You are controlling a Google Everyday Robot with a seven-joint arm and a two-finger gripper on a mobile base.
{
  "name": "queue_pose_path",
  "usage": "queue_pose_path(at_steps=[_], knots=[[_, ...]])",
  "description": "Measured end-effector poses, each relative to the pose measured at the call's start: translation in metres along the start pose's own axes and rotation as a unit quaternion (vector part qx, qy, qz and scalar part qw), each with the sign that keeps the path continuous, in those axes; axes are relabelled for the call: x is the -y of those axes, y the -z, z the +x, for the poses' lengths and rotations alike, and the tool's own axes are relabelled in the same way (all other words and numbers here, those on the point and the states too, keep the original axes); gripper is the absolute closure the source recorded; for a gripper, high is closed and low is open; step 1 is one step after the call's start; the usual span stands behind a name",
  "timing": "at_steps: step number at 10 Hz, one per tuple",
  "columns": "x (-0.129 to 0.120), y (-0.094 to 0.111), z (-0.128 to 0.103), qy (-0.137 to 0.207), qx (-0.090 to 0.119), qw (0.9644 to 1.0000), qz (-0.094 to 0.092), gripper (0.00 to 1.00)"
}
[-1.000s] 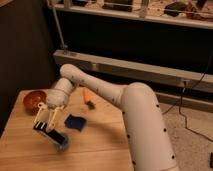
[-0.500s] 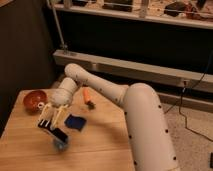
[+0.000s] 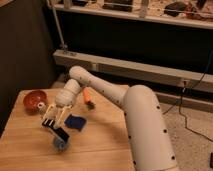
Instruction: Place the eraser in the ceramic cup
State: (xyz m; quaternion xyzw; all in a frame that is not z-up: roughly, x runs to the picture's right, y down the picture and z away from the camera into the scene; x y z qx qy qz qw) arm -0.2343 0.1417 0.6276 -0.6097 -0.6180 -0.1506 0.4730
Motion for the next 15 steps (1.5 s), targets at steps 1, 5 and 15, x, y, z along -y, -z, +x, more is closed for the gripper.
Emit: queue_pose_path(at_steps=[1, 5, 15], knots=[[0.005, -0.002, 0.003, -0.007, 0.003, 1.0, -0.003, 0.6], [0.018, -0.015, 0.007, -0.029, 0.006, 0.9994, -0.02, 0.6], [0.012, -0.009, 0.007, -0.026, -0.001, 0.9995, -0.016, 0.6]])
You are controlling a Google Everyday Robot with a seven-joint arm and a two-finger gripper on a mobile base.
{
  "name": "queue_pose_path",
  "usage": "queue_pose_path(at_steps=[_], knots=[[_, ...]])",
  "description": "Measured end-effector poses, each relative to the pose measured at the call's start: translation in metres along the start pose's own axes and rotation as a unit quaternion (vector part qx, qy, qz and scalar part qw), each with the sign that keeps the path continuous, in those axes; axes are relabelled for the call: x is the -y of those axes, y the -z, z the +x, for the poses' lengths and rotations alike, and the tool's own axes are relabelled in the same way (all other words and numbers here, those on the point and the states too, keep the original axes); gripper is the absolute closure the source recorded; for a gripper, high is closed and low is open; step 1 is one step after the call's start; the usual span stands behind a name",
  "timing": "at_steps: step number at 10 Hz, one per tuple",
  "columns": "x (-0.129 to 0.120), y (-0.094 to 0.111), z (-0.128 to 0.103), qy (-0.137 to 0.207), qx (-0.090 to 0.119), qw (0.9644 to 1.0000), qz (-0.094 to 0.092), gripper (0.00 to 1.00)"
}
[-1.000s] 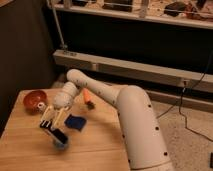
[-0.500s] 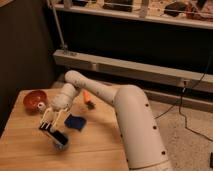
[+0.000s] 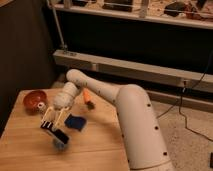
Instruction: Place the eraser in the ceramic cup
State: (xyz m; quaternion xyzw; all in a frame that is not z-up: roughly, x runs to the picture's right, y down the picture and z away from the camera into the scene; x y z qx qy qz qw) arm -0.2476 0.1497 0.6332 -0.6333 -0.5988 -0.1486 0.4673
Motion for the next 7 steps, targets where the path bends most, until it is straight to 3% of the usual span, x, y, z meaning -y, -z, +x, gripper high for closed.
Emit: queue_pose_path(at_steps=[5, 7], knots=[[0.0083, 0.0025, 0.0025, -0.015, 0.009, 0.9998, 0.002, 0.6], [0.0083, 0.0025, 0.0026, -0.016, 0.009, 0.9998, 0.002, 0.67]])
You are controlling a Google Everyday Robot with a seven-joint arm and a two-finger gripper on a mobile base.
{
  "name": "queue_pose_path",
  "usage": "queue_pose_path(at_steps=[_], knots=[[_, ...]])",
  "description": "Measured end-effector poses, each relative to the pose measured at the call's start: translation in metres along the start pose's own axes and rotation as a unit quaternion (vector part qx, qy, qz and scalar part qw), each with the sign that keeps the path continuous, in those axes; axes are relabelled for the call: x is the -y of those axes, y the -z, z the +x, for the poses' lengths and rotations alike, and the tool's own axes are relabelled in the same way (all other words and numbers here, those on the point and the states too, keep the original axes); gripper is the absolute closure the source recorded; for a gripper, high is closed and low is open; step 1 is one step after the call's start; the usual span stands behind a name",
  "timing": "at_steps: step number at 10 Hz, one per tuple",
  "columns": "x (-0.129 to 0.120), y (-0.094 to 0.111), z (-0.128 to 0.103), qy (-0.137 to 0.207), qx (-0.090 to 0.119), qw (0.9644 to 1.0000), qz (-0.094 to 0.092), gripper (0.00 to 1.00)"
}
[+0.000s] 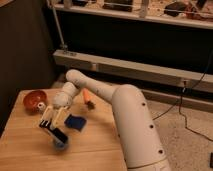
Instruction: Place the eraser in the ceramic cup
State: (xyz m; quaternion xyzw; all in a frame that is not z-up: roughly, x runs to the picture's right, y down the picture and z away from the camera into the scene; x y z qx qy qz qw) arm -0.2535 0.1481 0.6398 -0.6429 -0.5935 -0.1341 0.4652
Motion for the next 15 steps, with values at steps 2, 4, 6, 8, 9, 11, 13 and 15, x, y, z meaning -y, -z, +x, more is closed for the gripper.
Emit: queue_pose_path(at_steps=[2, 4, 6, 8, 9, 11, 13, 15], knots=[[0.0, 0.0, 0.0001, 0.0, 0.0, 1.0, 0.0, 0.61], [0.0002, -0.0002, 0.0, 0.0, 0.0, 1.0, 0.0, 0.42], [0.0003, -0.0003, 0.0, 0.0, 0.0, 1.0, 0.0, 0.23], [0.0003, -0.0003, -0.0001, 0.0, 0.0, 1.0, 0.0, 0.2], [0.0003, -0.0003, -0.0001, 0.0, 0.0, 1.0, 0.0, 0.2], [0.0003, -0.0003, -0.0001, 0.0, 0.0, 1.0, 0.0, 0.2], [0.0003, -0.0003, -0.0001, 0.0, 0.0, 1.0, 0.0, 0.2], [0.0003, -0.0003, -0.0001, 0.0, 0.0, 1.0, 0.0, 0.2]])
